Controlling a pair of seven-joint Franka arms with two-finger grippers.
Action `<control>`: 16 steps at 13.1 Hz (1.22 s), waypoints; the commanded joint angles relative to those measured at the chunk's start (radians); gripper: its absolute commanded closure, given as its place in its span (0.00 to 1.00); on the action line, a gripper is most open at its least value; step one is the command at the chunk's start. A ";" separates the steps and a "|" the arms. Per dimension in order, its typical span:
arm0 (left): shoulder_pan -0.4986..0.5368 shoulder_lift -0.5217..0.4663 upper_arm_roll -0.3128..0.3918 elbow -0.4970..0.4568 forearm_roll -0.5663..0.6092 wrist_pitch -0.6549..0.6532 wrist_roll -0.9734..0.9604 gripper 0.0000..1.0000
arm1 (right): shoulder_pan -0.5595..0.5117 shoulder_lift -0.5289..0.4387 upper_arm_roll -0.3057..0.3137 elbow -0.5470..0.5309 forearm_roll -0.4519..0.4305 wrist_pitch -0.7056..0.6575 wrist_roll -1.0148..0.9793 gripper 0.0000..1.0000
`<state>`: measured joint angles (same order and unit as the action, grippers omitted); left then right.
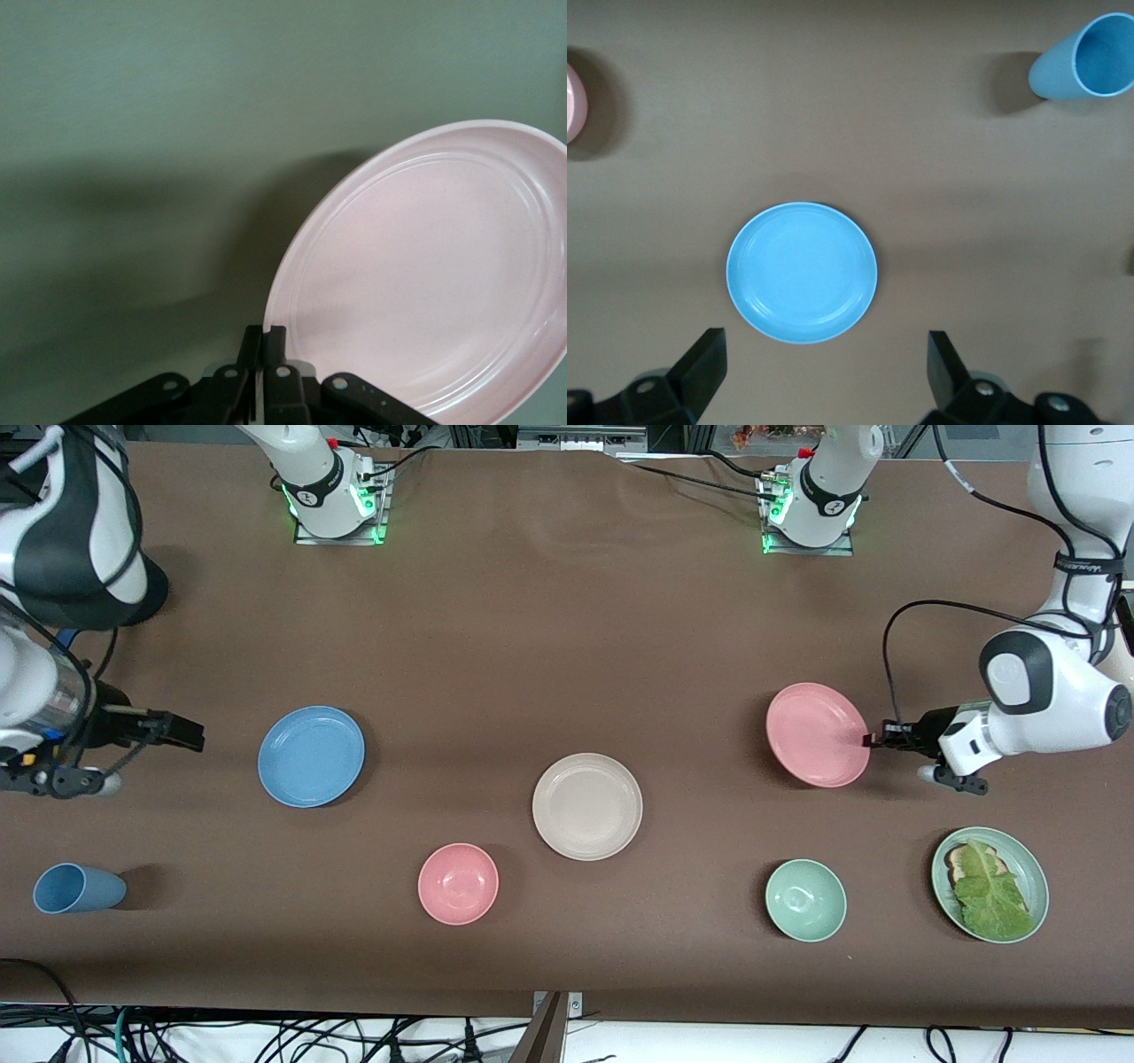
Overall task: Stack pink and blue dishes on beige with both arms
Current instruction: 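Carry the pink plate onto the beige plate while the right gripper reaches blue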
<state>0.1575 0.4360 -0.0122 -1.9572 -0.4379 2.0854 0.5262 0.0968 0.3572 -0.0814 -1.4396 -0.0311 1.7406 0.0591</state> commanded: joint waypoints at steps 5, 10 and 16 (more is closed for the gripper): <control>-0.226 0.023 -0.077 0.162 -0.031 0.008 -0.493 1.00 | -0.028 0.081 0.003 -0.086 0.033 0.177 -0.104 0.00; -0.439 0.105 -0.077 0.178 -0.031 0.243 -0.786 1.00 | -0.035 0.075 0.002 -0.249 0.033 0.332 -0.117 0.00; -0.566 0.202 -0.075 0.288 -0.025 0.303 -1.015 1.00 | -0.035 0.020 -0.001 -0.507 0.034 0.551 -0.117 0.00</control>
<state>-0.3918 0.5987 -0.1026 -1.7276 -0.4517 2.3834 -0.4545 0.0679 0.4436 -0.0831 -1.8445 -0.0137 2.2439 -0.0370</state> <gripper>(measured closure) 0.956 0.000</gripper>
